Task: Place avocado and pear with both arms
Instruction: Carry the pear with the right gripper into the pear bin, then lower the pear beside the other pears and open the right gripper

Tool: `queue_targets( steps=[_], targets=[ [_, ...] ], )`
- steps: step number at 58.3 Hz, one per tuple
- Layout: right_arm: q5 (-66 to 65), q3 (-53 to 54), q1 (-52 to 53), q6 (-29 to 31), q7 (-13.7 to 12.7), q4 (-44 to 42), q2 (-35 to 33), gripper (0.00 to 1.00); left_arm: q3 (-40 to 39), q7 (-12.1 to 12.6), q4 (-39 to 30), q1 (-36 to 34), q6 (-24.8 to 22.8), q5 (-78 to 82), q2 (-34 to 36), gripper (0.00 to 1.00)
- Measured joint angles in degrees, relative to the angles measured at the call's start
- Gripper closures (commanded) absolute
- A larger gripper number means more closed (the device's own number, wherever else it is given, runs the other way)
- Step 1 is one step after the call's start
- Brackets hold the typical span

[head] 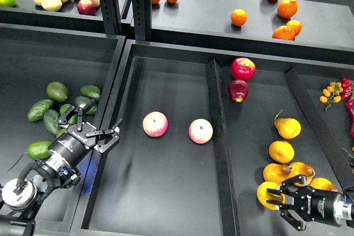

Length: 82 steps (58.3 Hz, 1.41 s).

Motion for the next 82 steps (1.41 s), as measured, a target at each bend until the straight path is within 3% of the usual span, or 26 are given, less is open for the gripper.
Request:
queue_targets(
  steps=[40, 55, 82],
  targets=[
    [-2.76, 1.02, -0.89, 0.02, 0.03, -5.72, 3.81, 0.72, 0.02, 0.0, -0.04, 0.35, 0.03, 0.0, 0.0, 0.01],
    [-2.87, 0.94, -0.87, -0.04, -0.06, -5.89, 3.78, 0.59, -0.05, 0.0, -0.04, 0.73, 0.03, 0.0, 0.0, 0.01],
    [-2.56, 0.89, -0.42, 0.0, 0.0, -4.82, 2.64, 0.21, 0.03, 0.0, -0.04, 0.76, 0.03, 0.0, 0.0, 0.01]
  ],
)
